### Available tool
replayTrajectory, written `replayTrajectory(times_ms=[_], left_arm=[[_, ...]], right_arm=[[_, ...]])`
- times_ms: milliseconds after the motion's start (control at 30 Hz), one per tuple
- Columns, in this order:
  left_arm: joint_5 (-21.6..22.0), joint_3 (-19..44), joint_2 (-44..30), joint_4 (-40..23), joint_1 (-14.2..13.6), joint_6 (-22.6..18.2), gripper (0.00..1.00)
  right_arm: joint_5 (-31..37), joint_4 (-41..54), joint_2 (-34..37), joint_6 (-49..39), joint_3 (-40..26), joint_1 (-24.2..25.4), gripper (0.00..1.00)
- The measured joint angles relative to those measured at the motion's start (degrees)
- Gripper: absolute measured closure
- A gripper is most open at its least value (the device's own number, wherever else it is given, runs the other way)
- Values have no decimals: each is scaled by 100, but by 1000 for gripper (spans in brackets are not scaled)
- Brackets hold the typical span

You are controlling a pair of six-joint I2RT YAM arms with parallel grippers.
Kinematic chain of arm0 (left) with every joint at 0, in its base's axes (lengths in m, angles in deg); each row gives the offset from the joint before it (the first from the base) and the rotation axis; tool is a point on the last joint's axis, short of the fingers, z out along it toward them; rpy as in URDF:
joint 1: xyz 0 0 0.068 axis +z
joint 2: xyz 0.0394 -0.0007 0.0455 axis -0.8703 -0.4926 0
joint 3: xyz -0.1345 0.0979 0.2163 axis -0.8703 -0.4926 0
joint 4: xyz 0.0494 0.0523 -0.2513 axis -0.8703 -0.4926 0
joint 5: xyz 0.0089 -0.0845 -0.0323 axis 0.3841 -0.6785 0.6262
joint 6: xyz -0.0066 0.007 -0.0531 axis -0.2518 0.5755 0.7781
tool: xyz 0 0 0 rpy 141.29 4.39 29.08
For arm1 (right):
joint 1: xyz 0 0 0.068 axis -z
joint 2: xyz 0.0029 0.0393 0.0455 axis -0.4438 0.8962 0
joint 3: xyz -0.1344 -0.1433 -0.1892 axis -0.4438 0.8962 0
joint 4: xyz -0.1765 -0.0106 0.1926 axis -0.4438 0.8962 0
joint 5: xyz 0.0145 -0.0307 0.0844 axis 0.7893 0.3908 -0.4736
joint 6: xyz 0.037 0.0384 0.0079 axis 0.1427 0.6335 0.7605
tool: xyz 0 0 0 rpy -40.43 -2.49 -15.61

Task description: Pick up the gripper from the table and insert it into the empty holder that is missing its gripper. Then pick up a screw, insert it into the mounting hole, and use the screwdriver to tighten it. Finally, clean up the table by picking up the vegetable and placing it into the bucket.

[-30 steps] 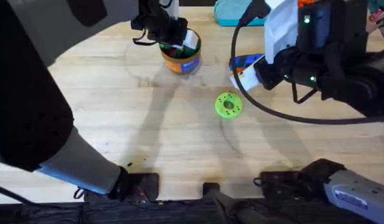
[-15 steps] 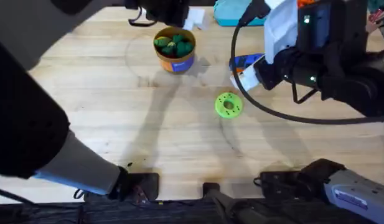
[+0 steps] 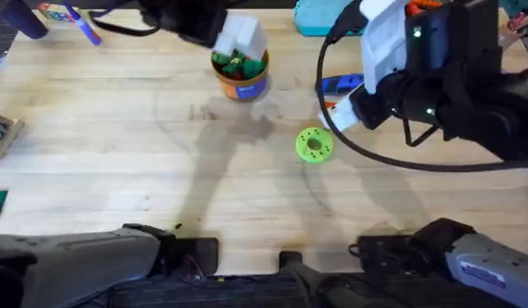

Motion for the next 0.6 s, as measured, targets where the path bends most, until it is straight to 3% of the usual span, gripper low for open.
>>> replayTrajectory(times_ms=[267,600], left_arm=[[422,16,135,-1505,0,-94,13],[528,16,135,-1541,0,-108,13]], right_arm=[[9,110,0,0,0,-79,15],[17,121,0,0,0,-190,15]])
